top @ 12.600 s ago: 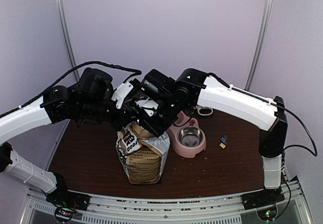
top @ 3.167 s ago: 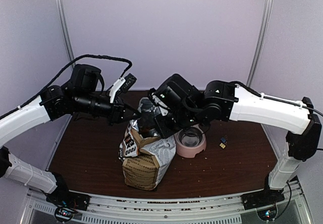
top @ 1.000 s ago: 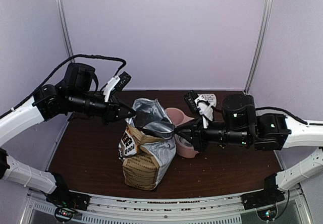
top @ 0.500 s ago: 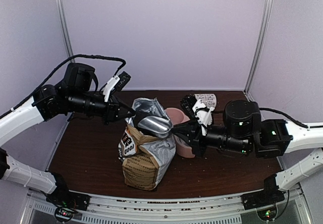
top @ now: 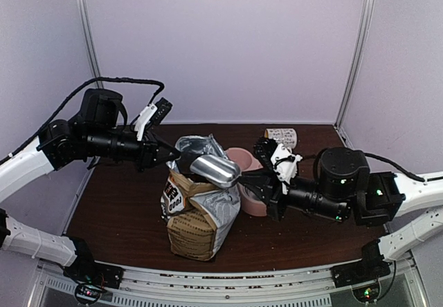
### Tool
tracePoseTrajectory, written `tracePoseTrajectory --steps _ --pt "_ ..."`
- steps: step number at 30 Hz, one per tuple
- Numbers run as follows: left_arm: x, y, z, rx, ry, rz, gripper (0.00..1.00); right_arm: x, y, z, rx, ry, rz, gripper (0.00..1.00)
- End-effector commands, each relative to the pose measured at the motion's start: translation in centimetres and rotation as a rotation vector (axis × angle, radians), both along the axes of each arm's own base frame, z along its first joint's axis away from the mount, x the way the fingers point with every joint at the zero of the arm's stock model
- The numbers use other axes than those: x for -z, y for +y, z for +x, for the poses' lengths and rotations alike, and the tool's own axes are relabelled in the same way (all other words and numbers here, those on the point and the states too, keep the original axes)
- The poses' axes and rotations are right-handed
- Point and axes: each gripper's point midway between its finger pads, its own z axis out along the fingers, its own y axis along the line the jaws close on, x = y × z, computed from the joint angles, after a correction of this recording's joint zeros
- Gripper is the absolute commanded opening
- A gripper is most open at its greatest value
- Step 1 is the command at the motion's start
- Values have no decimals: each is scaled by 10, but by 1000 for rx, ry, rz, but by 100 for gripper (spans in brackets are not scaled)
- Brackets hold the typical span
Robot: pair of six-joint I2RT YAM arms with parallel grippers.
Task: Serve the pet food
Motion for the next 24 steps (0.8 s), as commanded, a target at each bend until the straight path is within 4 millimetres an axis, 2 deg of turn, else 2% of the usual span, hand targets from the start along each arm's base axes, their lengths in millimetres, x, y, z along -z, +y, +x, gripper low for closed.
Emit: tracePoseTrajectory --steps 1,4,8,15,20,24 --pt "-46 -1 6 -12 -122 -125 0 -17 3 4 29 -24 -16 0" --pt "-48 -2 5 1 -131 -126 0 -11 3 3 24 28 -70 0" --pt "-49 -12 -2 87 -146 -121 0 14 -3 1 12 149 -276 0" --pt "-52 -37 -16 214 -212 -92 0 50 1 -9 -22 441 -576 0" --pt "-54 -47 -21 214 -279 -90 0 76 -13 -12 22 632 -791 0" --pt "-38 -48 -17 196 -273 -70 0 95 -25 -18 31 771 -908 0"
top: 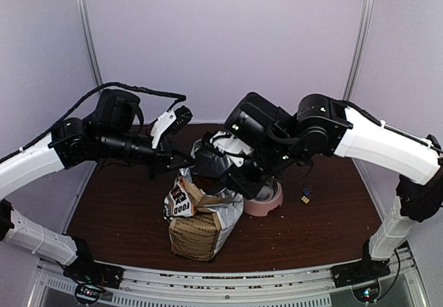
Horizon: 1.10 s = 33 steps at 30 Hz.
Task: Serve the pet food
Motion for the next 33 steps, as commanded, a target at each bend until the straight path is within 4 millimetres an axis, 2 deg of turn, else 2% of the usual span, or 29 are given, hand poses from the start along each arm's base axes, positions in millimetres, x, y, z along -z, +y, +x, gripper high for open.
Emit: tracePoseTrajectory --steps 1,4,9,12,14,17,21,27,33 --pt "-41 -14 3 29 -146 -140 0 55 -51 -46 -15 325 -315 0" --pt "-27 -18 2 42 -107 -120 0 89 -47 -49 -10 406 -397 0" --pt "-13 -25 -4 76 -48 -108 0 145 -33 -38 -8 435 -495 0" --pt "-7 -24 -7 84 -35 -101 0 167 -23 -27 17 407 -515 0" --pt "-5 -24 -7 84 -33 -97 0 174 -11 -14 57 367 -474 0" --pt "-2 -23 -6 76 -32 -90 0 171 8 5 127 287 -380 0" --pt "-1 -23 -3 61 -36 -85 0 151 21 37 250 129 -246 0" --pt "1 -15 9 -14 -52 -64 0 115 30 47 302 35 -11 0" --pt "-2 -10 18 -47 -51 -75 0 86 29 50 298 -45 89 0"
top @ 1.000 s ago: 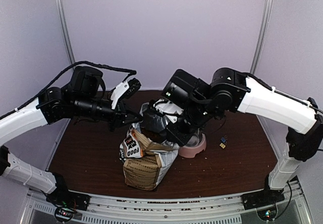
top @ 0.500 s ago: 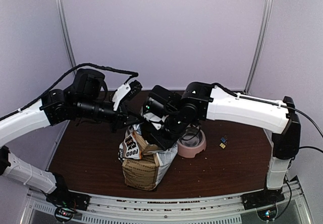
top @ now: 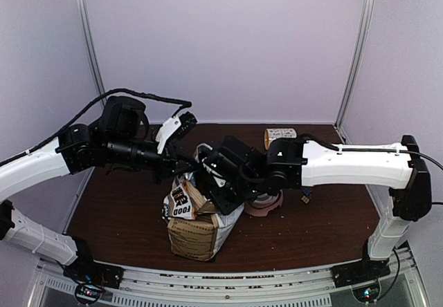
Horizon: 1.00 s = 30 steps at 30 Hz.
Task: Serve the pet food
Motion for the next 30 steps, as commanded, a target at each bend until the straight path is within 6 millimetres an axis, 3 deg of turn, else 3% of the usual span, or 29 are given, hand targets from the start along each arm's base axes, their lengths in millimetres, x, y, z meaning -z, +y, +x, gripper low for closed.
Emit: tracePoseTrajectory --steps 1,8,15,21,30 --pt "-18 -1 14 -38 -49 -69 0 -8 -3 14 57 -107 26 0" --pt "-21 6 20 -64 -58 -78 0 -26 -7 14 35 -156 38 0" --pt "-21 6 20 -58 -51 -85 0 -6 1 16 5 -191 34 0" --pt "-21 11 26 -83 -45 -88 0 -32 10 7 -54 -266 134 0" --pt "-24 15 31 -92 -45 -95 0 -55 -3 -5 -103 -320 213 0"
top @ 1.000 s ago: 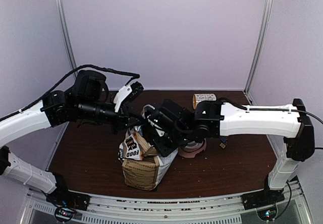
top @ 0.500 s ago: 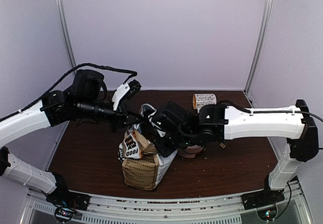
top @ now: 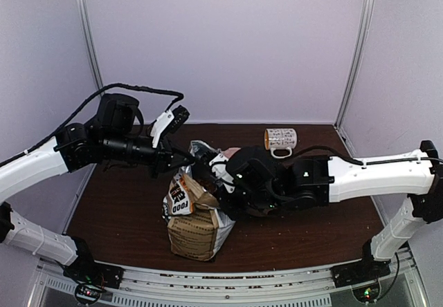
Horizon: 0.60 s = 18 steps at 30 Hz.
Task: Serve the pet food
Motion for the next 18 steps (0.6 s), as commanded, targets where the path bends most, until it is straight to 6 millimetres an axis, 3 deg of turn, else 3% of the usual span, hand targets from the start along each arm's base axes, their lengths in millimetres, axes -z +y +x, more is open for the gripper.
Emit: tracePoseTrajectory --steps 1,11,18 --pt "-19 3 14 -39 -67 -55 0 -29 -2 2 -4 -78 71 0" --pt "-25 1 1 53 -85 -65 0 -60 -8 -9 -92 -121 136 0" --pt "-31 12 2 28 -151 -37 0 -81 -11 -17 -147 -140 164 0"
